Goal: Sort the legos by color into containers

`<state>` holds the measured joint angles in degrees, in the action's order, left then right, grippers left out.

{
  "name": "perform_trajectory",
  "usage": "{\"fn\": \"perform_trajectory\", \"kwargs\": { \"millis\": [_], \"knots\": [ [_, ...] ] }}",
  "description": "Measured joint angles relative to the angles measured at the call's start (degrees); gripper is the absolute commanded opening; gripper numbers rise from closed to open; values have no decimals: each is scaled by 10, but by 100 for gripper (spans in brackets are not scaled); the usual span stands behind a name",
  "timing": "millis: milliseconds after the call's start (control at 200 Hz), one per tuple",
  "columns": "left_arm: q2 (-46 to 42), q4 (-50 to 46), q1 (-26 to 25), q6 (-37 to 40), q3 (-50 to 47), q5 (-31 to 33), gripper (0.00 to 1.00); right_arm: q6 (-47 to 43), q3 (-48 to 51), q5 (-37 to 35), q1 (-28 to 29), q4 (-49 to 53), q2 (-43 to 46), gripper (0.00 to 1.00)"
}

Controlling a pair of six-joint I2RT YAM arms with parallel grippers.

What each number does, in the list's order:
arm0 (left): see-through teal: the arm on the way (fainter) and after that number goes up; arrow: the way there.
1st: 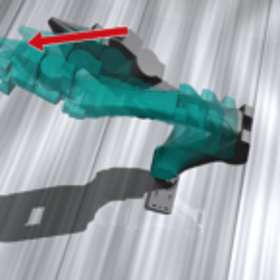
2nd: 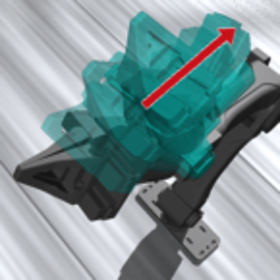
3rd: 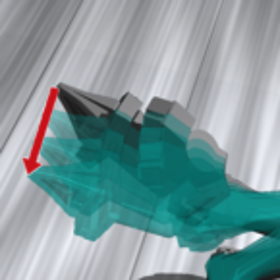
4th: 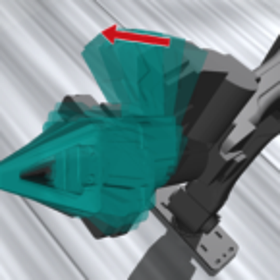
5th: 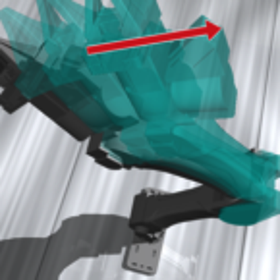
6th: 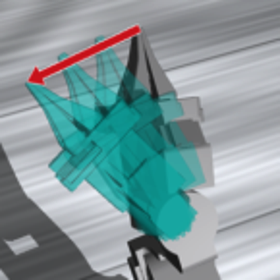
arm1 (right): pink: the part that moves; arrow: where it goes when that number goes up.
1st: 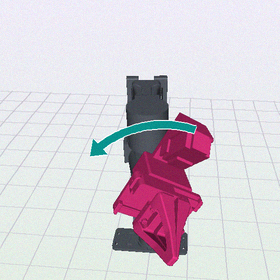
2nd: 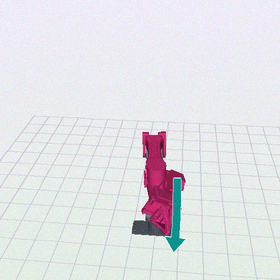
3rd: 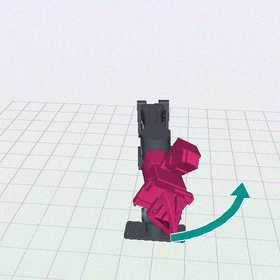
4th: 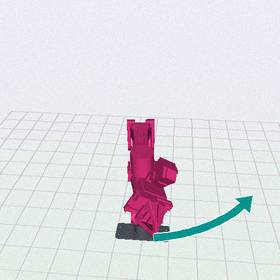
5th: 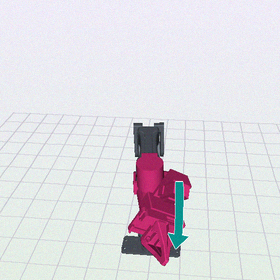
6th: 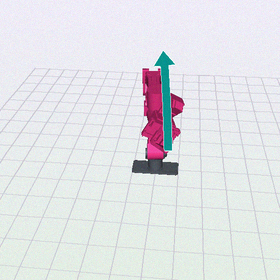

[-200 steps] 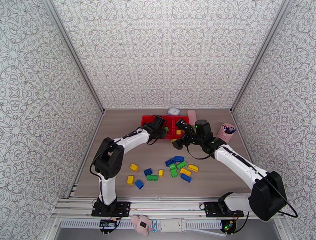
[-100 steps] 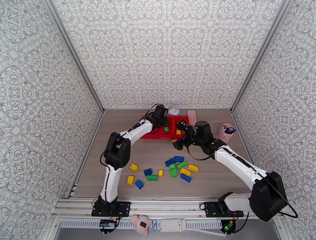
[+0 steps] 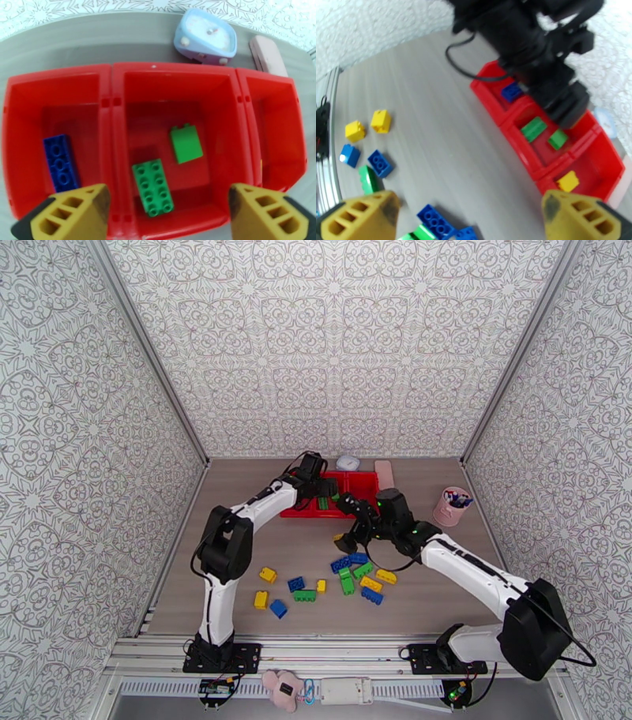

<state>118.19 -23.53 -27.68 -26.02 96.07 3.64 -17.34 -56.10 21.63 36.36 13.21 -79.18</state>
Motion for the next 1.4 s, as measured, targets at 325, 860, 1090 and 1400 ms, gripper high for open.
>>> {"fn": "perform_trajectory", "kwargs": {
  "millis": [325,860,1090,1400],
  "knots": [
    [-92,33,39,-4,-57,-4,94,-18,-18,-22,138,89,-46,100],
    [-96,38,45,-5,-74,-4,95,-52,-70,-97,229,158,-204,86],
    [-96,38,44,-4,-74,-4,95,-50,-87,-111,229,158,-243,69],
    [-96,41,44,-3,-85,-4,96,-42,-89,-120,229,160,-252,29]
  ]
}}
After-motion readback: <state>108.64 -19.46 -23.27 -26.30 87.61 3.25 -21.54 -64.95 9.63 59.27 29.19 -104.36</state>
